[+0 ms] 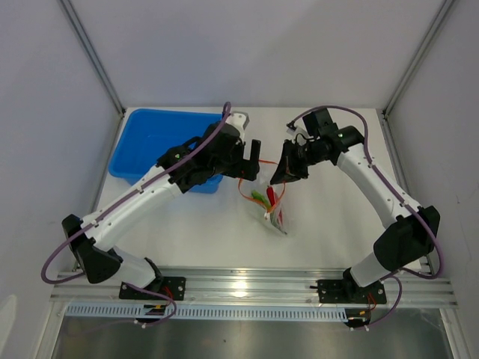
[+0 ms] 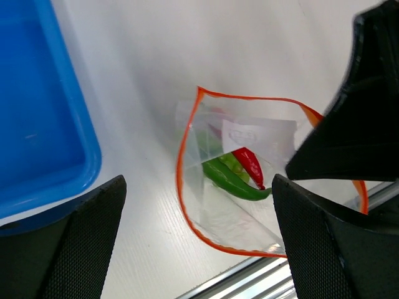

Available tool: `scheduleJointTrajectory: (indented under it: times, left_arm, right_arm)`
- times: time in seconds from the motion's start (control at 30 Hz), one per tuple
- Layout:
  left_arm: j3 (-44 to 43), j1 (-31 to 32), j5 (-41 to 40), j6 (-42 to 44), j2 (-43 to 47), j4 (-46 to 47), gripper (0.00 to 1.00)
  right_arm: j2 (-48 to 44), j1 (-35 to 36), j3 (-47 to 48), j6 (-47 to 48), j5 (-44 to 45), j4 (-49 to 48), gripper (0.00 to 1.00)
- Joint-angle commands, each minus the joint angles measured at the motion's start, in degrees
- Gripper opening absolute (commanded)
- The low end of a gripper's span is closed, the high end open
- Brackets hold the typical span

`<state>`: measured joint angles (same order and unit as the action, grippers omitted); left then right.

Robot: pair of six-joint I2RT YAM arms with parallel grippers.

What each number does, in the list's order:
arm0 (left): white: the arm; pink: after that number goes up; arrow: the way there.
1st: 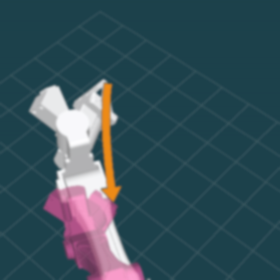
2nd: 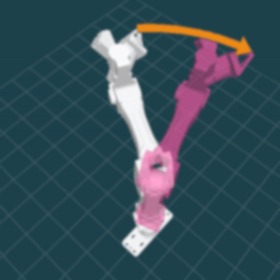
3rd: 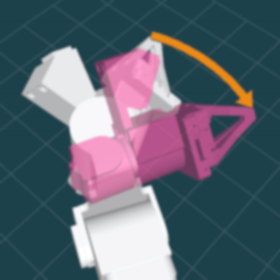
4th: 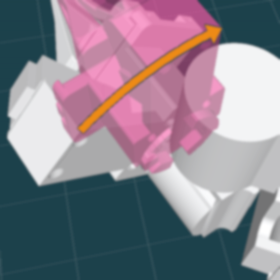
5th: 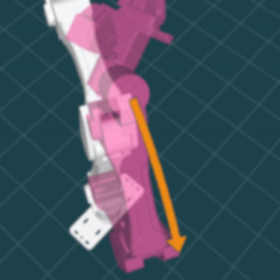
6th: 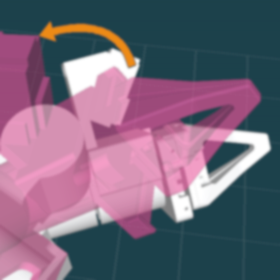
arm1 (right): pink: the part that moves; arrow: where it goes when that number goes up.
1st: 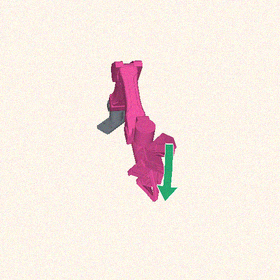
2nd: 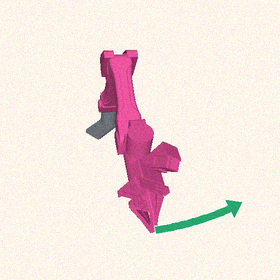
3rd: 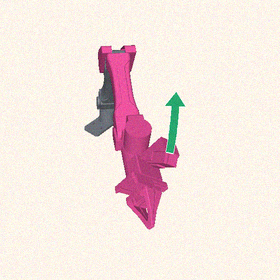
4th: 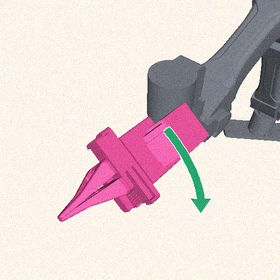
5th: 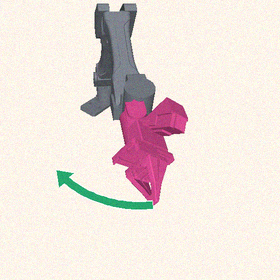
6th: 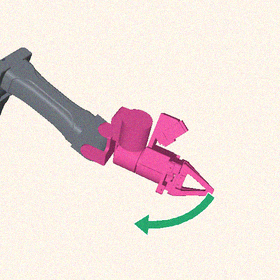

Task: Place the food in the zip-top bag and seal the zipper
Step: Place the fake vegetable in the zipper food storage bag, then zip the zipper food storage bag at the center of the board.

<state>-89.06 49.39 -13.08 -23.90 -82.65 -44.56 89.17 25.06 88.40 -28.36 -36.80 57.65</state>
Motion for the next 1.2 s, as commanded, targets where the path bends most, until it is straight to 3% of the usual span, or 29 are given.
scheduleJointTrajectory:
  times: [0.0, 0.3, 0.57, 0.7, 0.8, 0.83, 0.87, 0.9, 0.97, 1.03, 1.07, 1.17]
  left_arm:
    - [0.63, -3.58, 2.52, -0.26, 3.81, -0.27, 0.97]
    - [6.61, -8.42, 19.38, -0.18, 2.24, 3.33, 0.9]
    - [0.91, -9.75, 33.09, 1.23, -6.8, 3.33, 0.86]
    - [-1.37, -9.83, 34.53, 0.87, -10.24, 1.49, 0.83]
    - [-2.44, -9.92, 35.14, 0.79, -12.44, 1.05, 0.71]
    - [-2.61, -10.01, 35.23, 0.79, -13.23, 0.96, 0.55]
    - [-3.48, -10.36, 35.49, 0.7, -13.67, 0.27, 0.5]
    - [-3.84, -10.45, 35.75, 0.7, -14.11, -0.35, 0.38]
    - [-5.33, -10.8, 35.32, 0.7, -15.34, -1.49, 0.26]
    - [-5.42, -11.06, 35.05, 0.78, -15.61, -2.46, 0.05]
    - [-5.43, -11.41, 34.44, 0.7, -15.52, -2.81, 0.01]
    - [-5.86, -12.2, 33.04, -0.35, -15.0, -4.48, 0.01]
  right_arm:
    - [-2.77, 0.17, -0.25, 2.34, -0.12, 0.8, 0.0]
    - [-3.56, 0.52, -1.21, 4.98, -0.82, 1.06, 0.0]
    - [-5.05, 1.22, -4.81, 7.44, -2.48, -0.25, 0.0]
    - [-5.32, 1.48, -4.47, 8.41, -2.58, -0.17, 0.0]
    - [-5.23, 1.48, -4.29, 9.11, -2.4, 0.27, 0.0]
    - [-5.23, 1.48, -4.29, 9.55, -2.23, 0.71, 0.0]
    - [-5.06, 1.48, -4.29, 9.9, -2.14, 0.97, 0.0]
    - [-5.05, 1.48, -4.38, 10.08, -1.62, 1.24, 0.0]
    - [-5.23, 1.57, -4.38, 10.95, -0.74, 1.94, 0.01]
    - [-5.49, 1.48, -4.38, 11.48, 0.49, 2.29, 0.02]
    - [-5.49, 1.48, -4.38, 11.66, 0.85, 2.64, 0.02]
    - [-5.23, 1.48, -3.41, 12.54, 2.69, 4.57, 0.15]
